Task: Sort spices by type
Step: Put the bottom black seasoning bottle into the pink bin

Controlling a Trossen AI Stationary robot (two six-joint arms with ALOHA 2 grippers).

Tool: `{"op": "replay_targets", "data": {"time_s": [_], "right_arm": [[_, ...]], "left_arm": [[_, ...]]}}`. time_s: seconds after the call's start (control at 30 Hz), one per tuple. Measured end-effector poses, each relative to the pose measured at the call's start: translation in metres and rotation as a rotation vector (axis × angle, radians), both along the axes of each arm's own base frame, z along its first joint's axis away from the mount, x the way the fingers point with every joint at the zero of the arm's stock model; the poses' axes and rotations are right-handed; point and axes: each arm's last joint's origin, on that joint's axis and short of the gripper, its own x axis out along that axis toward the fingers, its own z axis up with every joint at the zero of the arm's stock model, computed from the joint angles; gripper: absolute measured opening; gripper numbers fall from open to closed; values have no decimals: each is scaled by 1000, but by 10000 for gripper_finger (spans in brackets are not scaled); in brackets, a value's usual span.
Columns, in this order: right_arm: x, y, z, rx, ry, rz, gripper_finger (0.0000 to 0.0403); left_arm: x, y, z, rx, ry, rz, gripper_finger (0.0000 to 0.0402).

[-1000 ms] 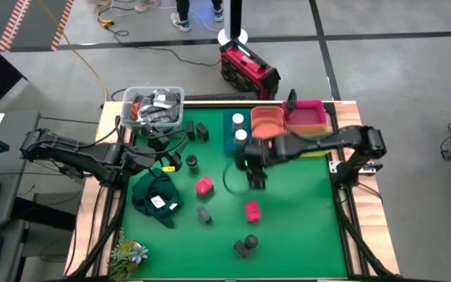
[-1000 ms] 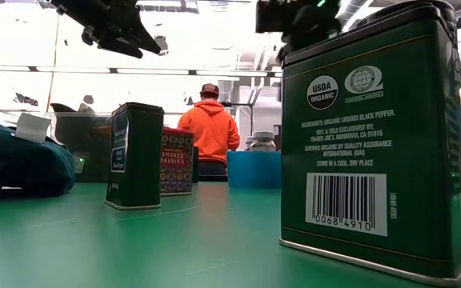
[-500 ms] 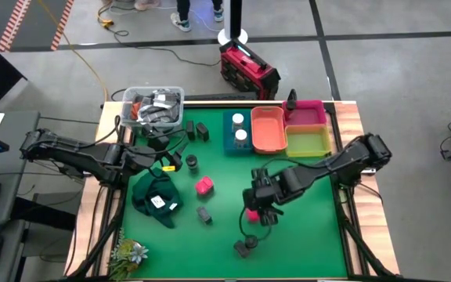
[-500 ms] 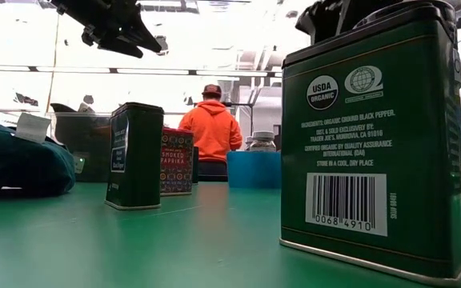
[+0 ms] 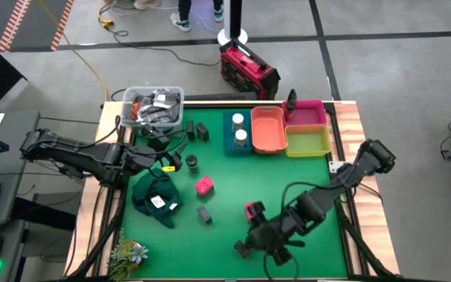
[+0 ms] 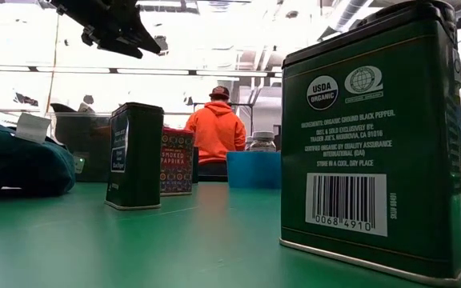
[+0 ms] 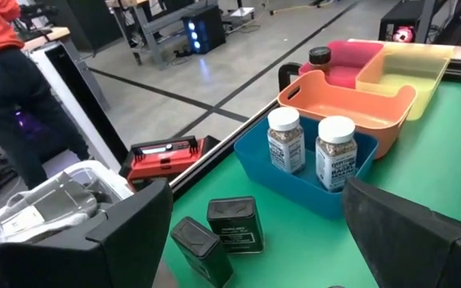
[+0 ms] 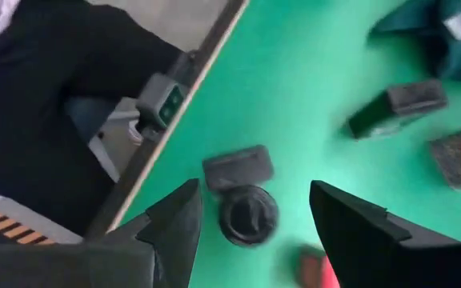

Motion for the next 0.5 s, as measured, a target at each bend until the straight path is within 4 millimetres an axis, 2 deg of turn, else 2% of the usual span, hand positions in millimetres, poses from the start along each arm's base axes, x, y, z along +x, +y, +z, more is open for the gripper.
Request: {"op": "replay_targets", "data": {"time_s": [0.13, 0.23, 0.37, 0.5], "right_arm": [[4, 12, -5, 16, -36, 21, 260], [6, 17, -16, -38, -24, 45, 260], [8, 18, -28, -94, 13, 70, 260], [11, 14, -29, -128, 45, 73, 260]], "left_arm": [[0, 0, 0, -7, -4, 3, 348], [0, 0, 0, -8, -4, 3, 348], [0, 0, -1, -8, -3, 3, 348], [0, 0, -1, -7, 4, 4, 348]]}}
